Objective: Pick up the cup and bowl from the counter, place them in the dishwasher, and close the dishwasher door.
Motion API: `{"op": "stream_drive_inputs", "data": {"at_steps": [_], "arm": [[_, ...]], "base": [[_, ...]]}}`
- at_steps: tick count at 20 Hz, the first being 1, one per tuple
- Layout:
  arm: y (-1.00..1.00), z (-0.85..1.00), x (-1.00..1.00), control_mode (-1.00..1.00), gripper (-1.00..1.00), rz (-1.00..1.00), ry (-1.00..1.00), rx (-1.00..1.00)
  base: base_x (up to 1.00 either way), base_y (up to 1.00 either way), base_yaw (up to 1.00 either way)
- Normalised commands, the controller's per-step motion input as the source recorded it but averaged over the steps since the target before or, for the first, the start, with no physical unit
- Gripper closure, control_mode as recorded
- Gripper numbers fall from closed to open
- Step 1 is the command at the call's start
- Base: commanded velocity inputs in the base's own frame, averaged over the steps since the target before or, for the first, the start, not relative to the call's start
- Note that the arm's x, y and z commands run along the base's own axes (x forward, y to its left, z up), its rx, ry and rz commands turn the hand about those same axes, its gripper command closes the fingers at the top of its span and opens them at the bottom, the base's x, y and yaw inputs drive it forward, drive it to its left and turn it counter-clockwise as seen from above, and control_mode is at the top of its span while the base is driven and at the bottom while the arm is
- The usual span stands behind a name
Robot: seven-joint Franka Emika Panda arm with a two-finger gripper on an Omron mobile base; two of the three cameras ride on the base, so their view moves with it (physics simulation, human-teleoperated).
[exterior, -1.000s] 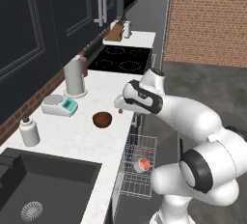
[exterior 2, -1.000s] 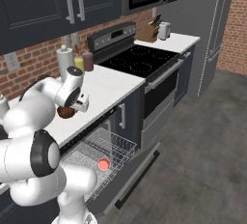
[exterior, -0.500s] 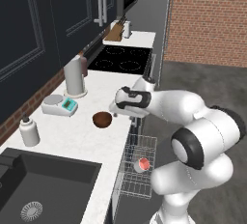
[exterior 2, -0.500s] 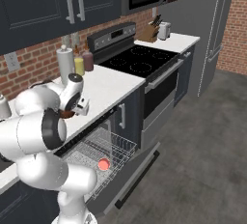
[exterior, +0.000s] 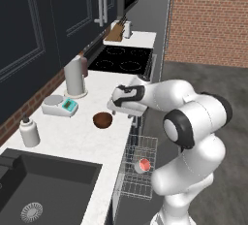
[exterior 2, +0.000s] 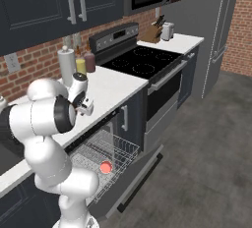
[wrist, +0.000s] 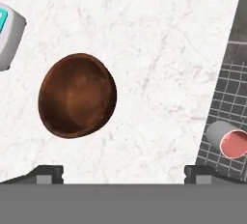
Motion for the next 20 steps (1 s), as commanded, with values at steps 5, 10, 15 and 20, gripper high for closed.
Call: {"op": "stream_drive_inputs", "data": {"at_steps": [5,10,15,20], "arm": [[0.12,0.00,0.07,-1.00,-1.00,-0.04,0.17,0.00],[0.13,-0.06,0.07,-1.00,-1.00,0.00,0.13,0.00],[0.24,-0.21,0.14,-1.00,-1.00,0.00,0.10,0.00],[0.28,-0.25,0.14,-1.00,-1.00,0.00,0.09,-0.01]], "base": [[0.00,0.00,0.00],[0.00,0.00,0.00],[0.00,0.00,0.00],[0.00,0.00,0.00]]}}
